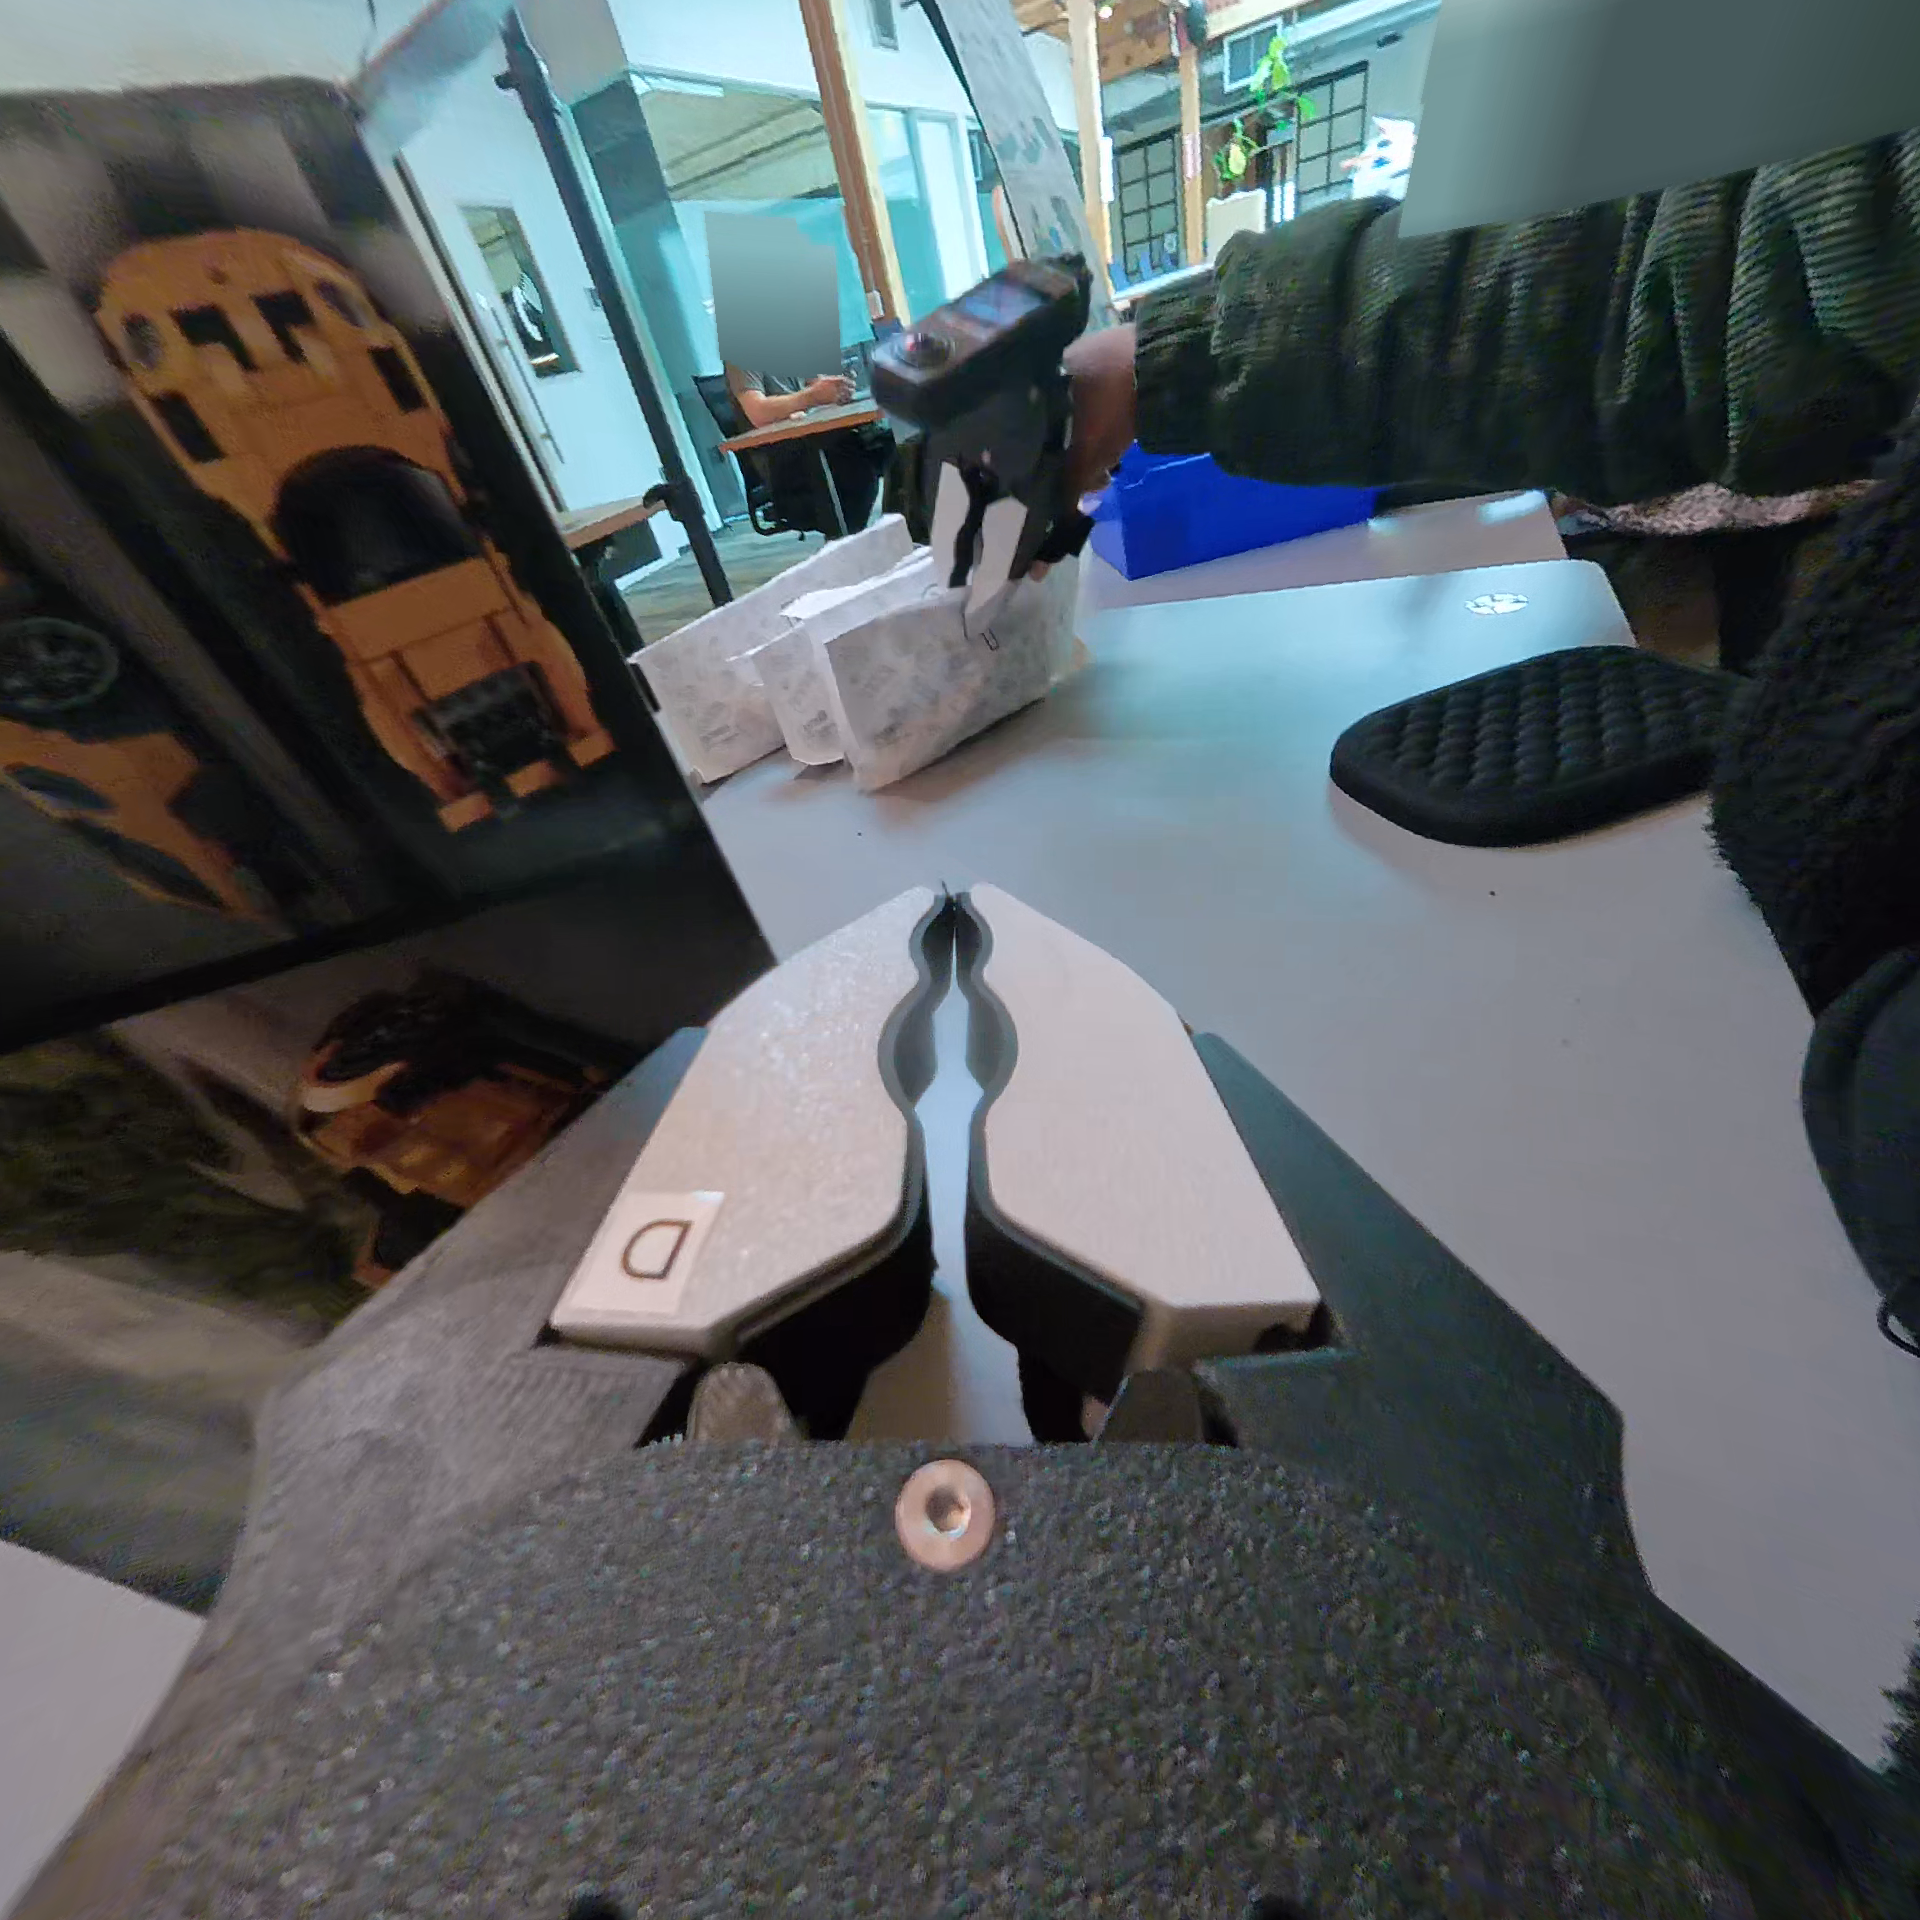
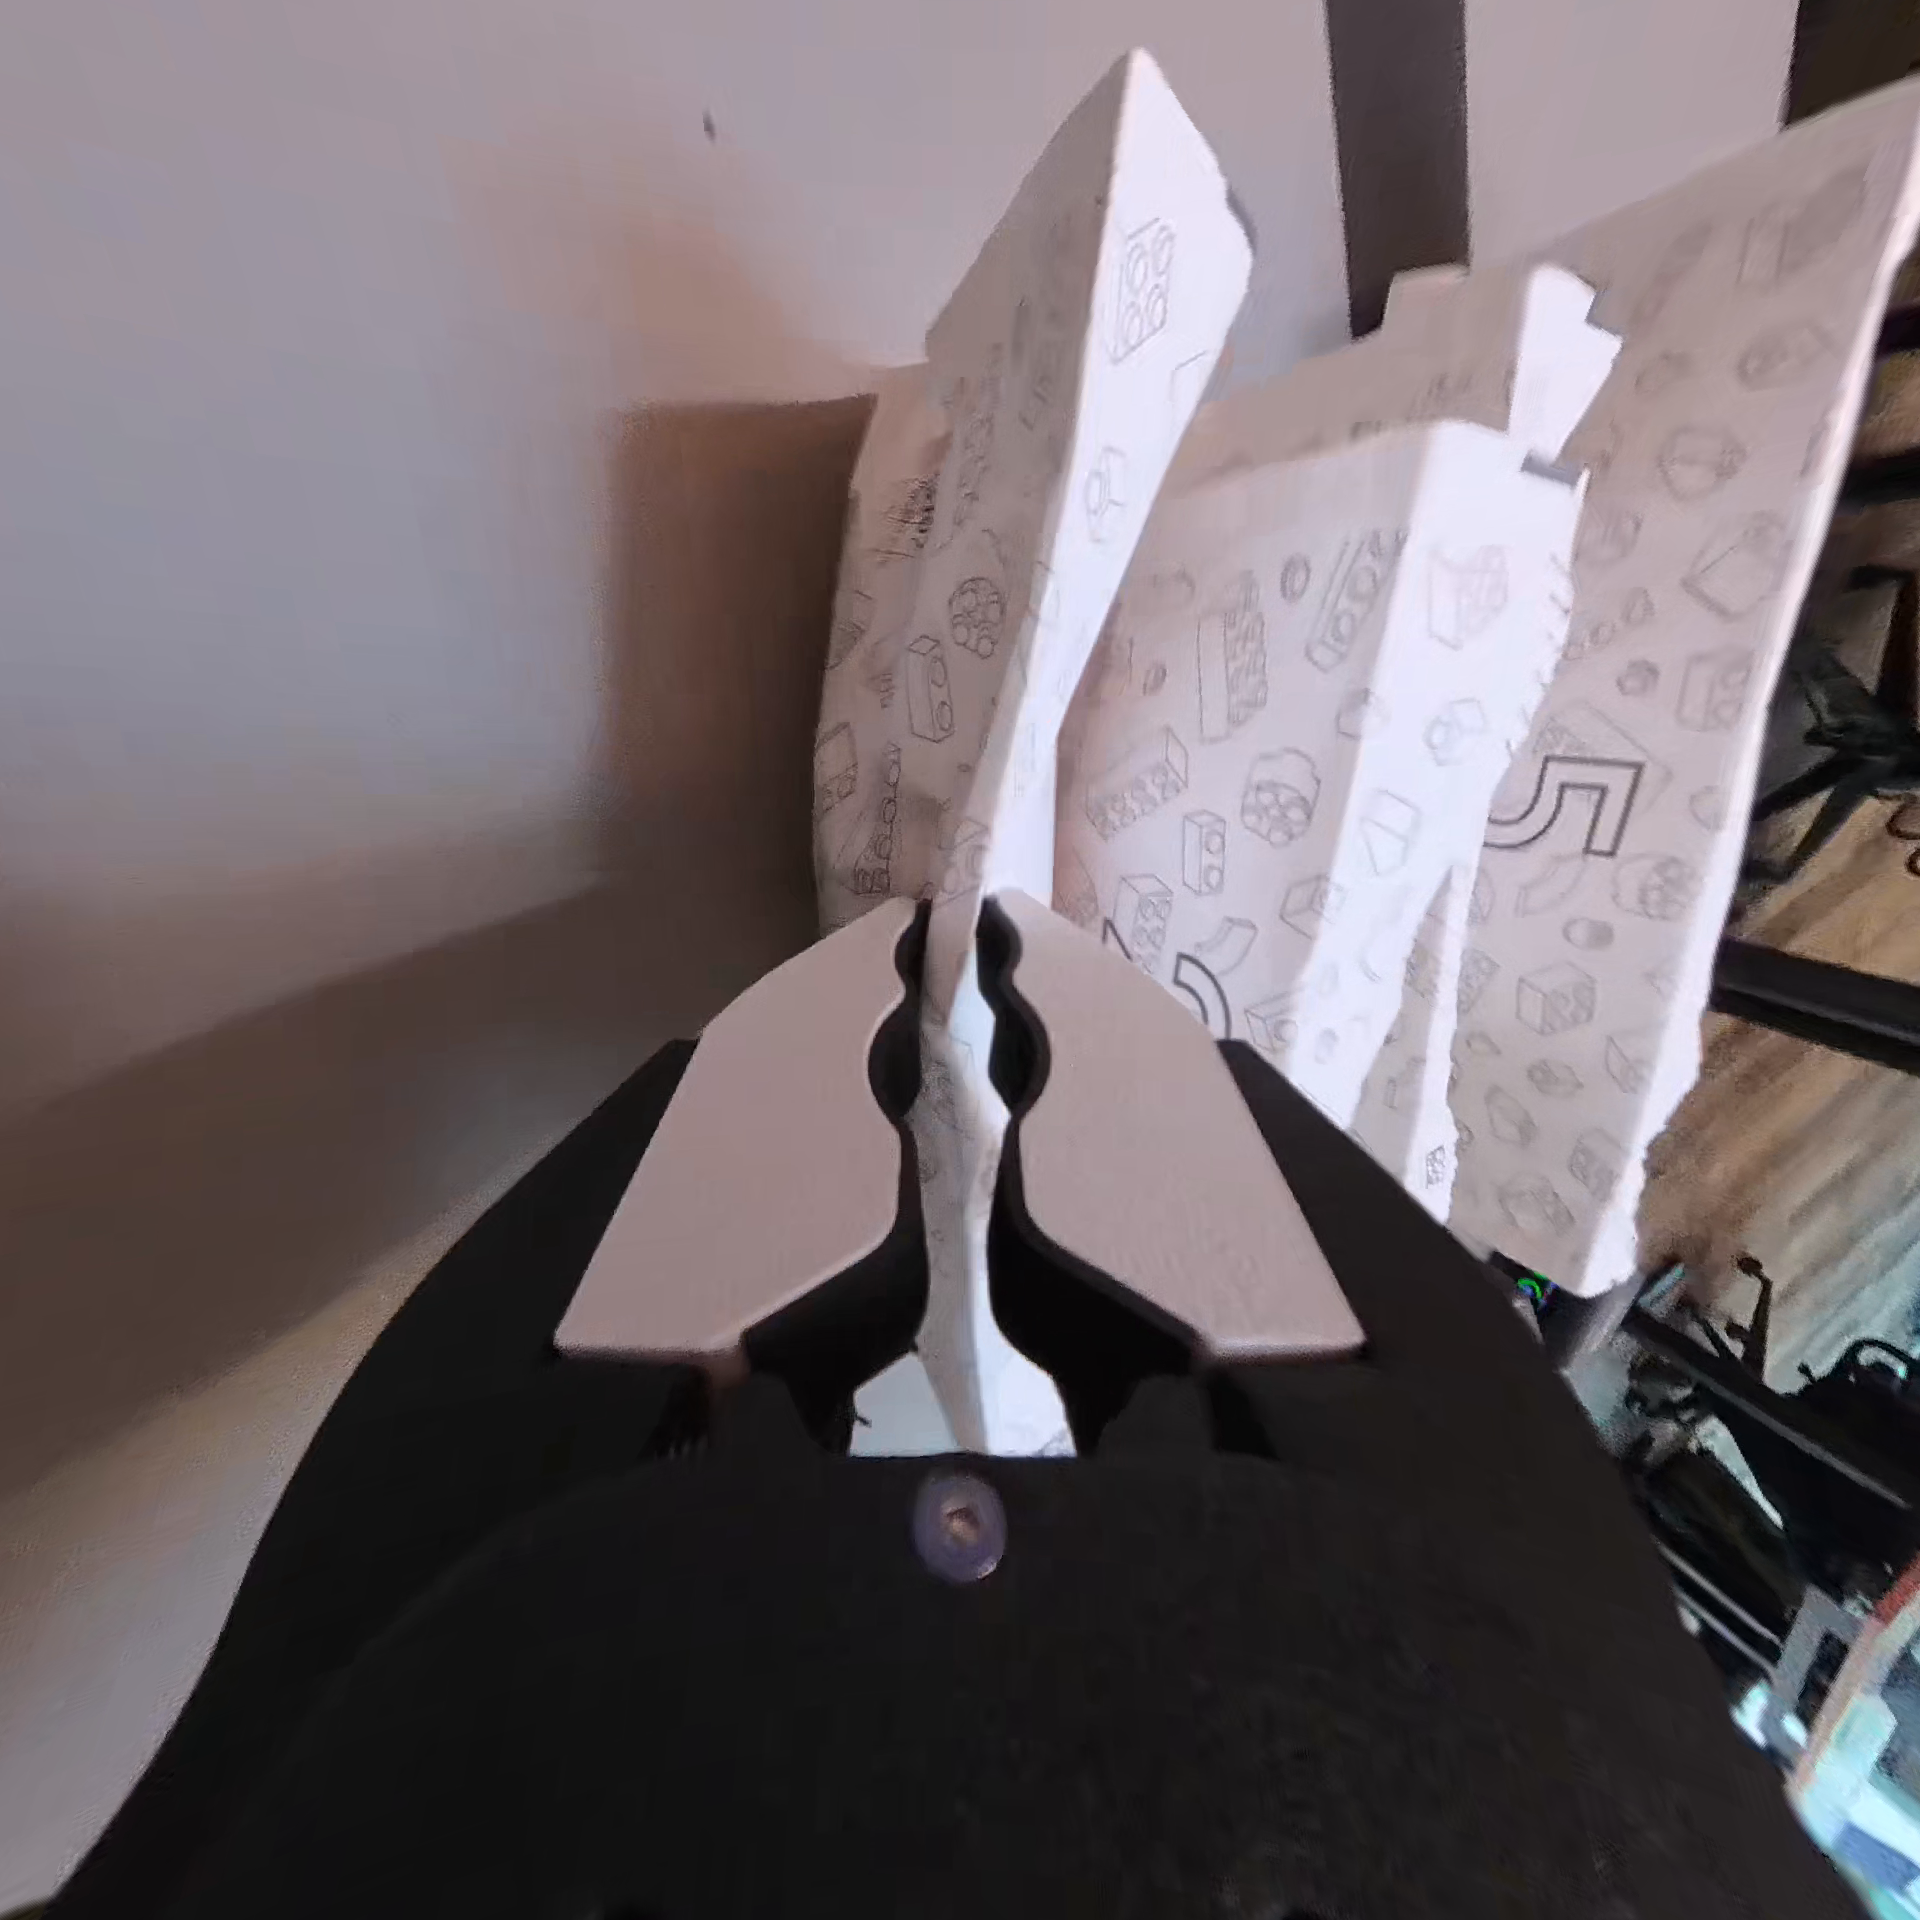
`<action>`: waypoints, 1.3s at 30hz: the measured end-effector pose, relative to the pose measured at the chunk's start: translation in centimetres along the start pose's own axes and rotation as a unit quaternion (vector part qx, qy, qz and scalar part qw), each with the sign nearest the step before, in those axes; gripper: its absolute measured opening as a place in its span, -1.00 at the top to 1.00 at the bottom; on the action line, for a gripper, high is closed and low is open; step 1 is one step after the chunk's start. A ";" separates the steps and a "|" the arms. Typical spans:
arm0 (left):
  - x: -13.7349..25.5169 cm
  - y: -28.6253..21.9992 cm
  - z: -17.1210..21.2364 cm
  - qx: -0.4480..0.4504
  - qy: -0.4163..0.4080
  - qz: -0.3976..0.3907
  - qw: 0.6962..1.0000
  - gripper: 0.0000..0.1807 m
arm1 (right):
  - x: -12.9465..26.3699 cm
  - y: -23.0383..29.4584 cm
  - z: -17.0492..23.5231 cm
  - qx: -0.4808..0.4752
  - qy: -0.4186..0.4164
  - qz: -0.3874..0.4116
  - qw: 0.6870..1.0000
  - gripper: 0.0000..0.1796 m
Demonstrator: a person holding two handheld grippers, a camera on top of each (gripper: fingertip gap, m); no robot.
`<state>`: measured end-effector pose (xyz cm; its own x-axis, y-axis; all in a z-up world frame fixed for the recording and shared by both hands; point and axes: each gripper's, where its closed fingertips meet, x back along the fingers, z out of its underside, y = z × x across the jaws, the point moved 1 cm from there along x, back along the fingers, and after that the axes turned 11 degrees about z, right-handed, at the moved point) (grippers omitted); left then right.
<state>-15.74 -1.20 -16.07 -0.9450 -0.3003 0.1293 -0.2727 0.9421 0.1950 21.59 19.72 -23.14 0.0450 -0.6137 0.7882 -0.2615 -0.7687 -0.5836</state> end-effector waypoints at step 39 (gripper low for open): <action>-1.2 -4.3 -11.5 -0.253 0.212 0.107 0.938 0.95 | 25.3 16.7 -20.6 -0.060 -0.550 0.001 0.833 0.78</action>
<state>-11.37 -6.63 -5.90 -0.7824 -0.2448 0.5726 0.1376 0.8288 0.5424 -1.53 -4.98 -8.91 0.8840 -0.4581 0.0931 -0.3532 -0.7851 -0.5088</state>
